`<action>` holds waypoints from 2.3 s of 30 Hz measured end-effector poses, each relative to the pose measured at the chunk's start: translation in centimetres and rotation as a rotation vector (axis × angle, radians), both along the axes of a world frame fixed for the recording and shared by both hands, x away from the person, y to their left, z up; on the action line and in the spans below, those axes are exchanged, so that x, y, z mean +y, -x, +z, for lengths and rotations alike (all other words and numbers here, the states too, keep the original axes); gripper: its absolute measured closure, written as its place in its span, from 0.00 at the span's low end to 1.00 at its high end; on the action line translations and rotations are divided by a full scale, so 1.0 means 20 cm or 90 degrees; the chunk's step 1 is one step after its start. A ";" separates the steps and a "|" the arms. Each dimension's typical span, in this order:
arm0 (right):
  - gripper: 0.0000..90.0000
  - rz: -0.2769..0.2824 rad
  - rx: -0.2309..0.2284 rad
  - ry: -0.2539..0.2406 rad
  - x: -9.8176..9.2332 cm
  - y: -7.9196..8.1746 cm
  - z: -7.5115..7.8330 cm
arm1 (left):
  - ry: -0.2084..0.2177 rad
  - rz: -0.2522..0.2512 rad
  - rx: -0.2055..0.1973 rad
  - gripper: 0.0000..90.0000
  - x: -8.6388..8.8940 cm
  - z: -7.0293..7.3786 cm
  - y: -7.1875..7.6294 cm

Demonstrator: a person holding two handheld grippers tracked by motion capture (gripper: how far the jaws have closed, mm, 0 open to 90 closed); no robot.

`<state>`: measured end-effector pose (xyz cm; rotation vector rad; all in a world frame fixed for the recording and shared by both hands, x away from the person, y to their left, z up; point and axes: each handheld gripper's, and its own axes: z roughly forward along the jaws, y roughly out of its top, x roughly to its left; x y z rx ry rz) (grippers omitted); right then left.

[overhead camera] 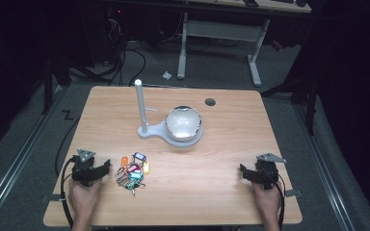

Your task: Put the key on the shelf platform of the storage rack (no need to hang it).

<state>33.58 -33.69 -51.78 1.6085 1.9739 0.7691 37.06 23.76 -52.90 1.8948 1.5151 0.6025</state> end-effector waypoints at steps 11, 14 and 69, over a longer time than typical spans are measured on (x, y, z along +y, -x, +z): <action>0.27 0.000 0.000 0.000 0.00 0.00 0.00 | -0.001 -0.002 0.002 0.34 0.00 0.00 0.00; 0.27 0.000 0.000 0.000 0.00 0.00 0.00 | -0.001 -0.002 0.001 0.33 0.00 0.00 0.00; 0.27 0.000 0.000 0.000 0.00 0.00 0.00 | 0.036 -0.112 -0.022 0.44 -0.14 0.17 0.12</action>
